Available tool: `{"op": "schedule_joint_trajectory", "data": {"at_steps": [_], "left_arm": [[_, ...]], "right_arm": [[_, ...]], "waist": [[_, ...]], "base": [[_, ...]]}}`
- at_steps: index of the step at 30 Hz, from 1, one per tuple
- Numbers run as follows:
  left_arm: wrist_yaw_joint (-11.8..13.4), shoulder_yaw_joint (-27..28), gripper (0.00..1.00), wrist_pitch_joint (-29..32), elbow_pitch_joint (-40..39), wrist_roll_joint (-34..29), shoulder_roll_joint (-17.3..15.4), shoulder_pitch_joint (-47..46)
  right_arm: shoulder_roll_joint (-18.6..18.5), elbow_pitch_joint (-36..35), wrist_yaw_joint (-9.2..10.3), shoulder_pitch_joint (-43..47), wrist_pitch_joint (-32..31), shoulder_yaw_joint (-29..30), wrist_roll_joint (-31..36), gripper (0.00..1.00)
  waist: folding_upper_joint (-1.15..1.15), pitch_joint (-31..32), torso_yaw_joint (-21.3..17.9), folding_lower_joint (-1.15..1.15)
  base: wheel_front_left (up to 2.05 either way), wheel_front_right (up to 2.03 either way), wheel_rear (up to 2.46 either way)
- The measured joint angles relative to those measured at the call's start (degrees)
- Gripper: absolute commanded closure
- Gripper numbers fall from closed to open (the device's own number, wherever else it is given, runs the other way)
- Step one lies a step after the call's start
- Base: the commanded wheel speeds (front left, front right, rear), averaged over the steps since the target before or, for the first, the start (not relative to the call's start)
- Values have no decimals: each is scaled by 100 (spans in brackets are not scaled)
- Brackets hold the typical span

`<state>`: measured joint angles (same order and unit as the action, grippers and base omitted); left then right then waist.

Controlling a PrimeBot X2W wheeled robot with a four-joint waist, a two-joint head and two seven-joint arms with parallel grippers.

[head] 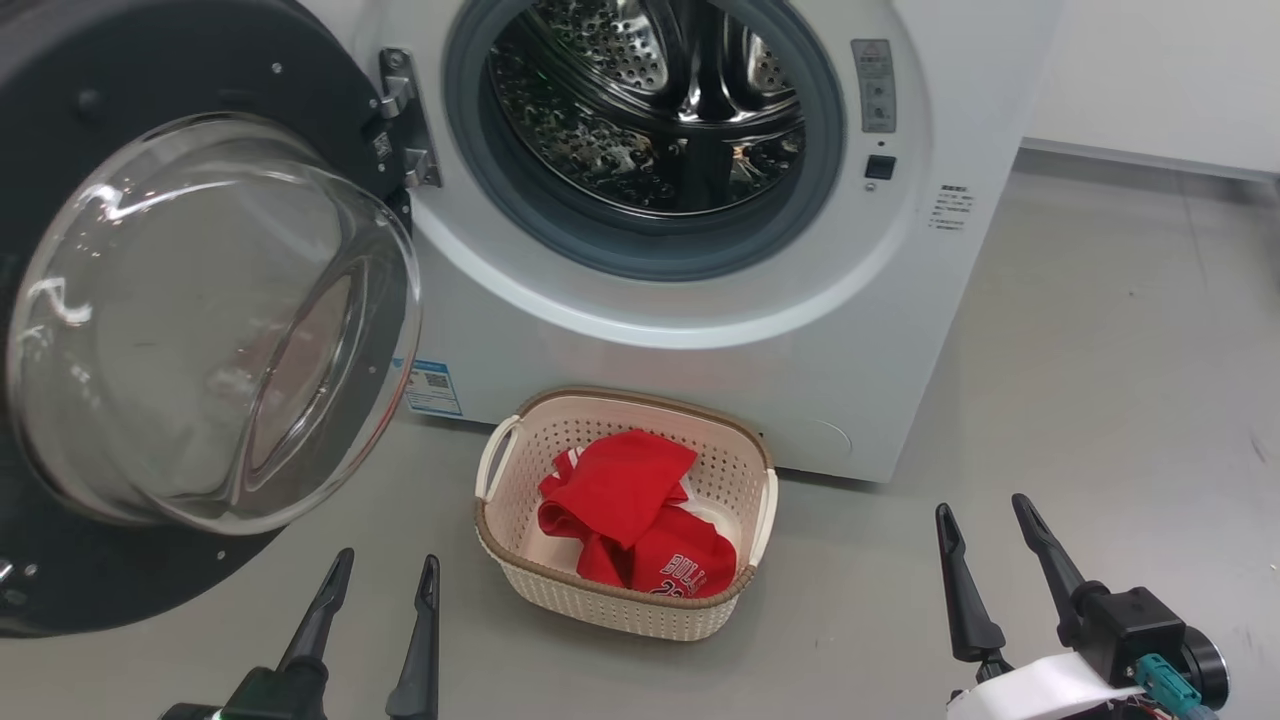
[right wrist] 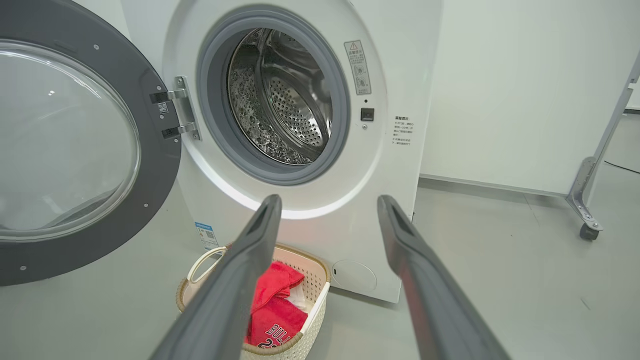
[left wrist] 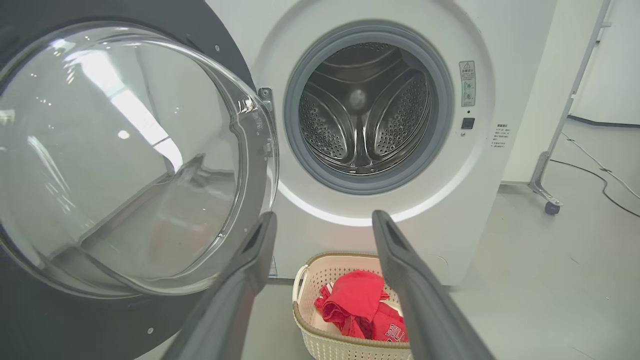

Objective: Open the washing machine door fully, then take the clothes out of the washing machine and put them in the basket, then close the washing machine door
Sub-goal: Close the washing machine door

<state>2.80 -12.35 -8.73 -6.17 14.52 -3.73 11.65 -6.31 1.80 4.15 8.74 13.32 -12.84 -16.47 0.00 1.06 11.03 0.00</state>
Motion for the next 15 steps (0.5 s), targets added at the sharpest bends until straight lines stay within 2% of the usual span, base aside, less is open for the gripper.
{"op": "schedule_joint_trajectory", "data": {"at_steps": [15], "left_arm": [[2,15,0,10,12,1,-2,-1]], "right_arm": [[74,-51,1,4,0,-45,-21,0]], "waist": [[0,99,1021,0]], "base": [[0,0,0]]}}
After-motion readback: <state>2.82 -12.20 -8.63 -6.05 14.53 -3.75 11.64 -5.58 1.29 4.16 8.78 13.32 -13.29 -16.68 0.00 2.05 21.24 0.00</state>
